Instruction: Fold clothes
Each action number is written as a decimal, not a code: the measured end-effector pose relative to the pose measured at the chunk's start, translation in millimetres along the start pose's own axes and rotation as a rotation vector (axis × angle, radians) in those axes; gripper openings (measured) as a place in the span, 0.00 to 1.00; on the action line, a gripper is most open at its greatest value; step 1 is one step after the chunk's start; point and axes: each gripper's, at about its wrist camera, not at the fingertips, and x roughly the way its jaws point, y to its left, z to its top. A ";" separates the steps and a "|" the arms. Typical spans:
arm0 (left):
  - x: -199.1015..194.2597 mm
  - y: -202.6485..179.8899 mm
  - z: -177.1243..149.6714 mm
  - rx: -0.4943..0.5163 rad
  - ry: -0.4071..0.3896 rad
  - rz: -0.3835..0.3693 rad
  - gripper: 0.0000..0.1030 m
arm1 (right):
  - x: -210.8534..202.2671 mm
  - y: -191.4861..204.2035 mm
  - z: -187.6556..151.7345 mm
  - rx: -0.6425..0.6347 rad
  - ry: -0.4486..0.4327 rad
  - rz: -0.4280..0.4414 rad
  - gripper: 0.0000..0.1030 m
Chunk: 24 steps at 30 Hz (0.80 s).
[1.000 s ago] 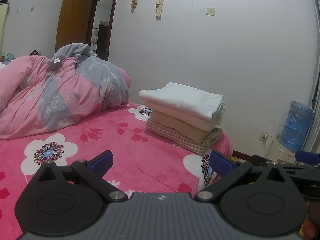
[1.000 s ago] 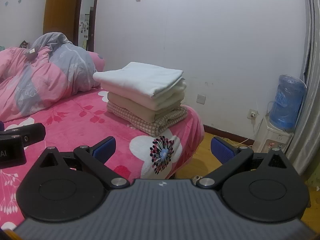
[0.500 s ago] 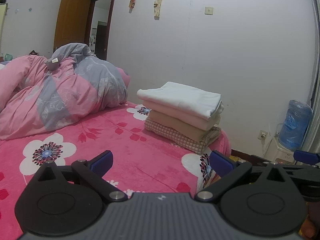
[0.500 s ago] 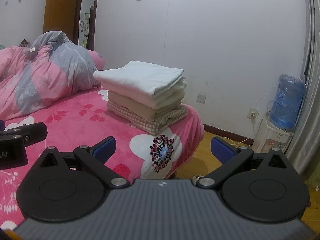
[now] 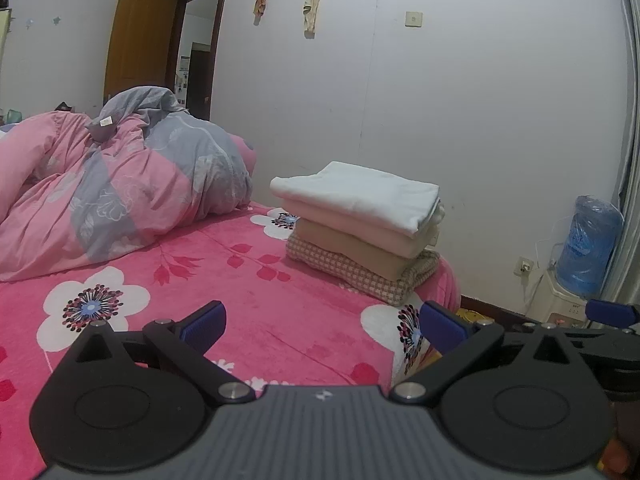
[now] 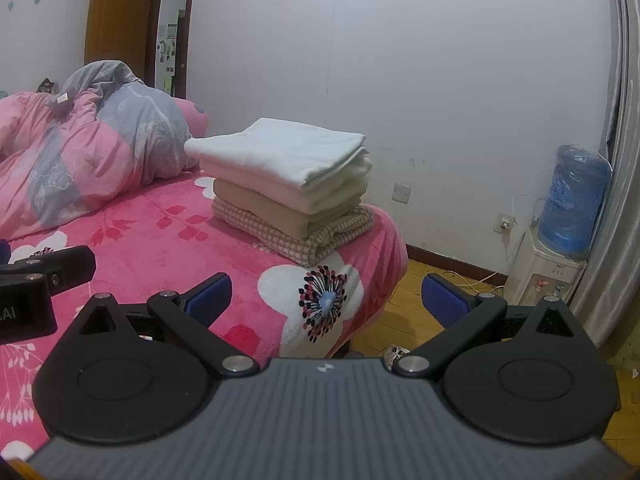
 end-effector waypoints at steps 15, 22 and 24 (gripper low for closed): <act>0.8 -0.8 -0.1 0.004 0.005 0.002 1.00 | 2.9 -2.2 -0.7 0.010 0.005 -0.004 0.99; 1.8 -2.1 -0.5 0.003 0.005 0.003 1.00 | 3.3 -2.7 -1.4 0.010 0.003 -0.006 0.99; 1.7 -1.8 -0.7 0.004 0.006 0.002 1.00 | 3.6 -2.9 -1.1 0.010 0.004 -0.007 0.99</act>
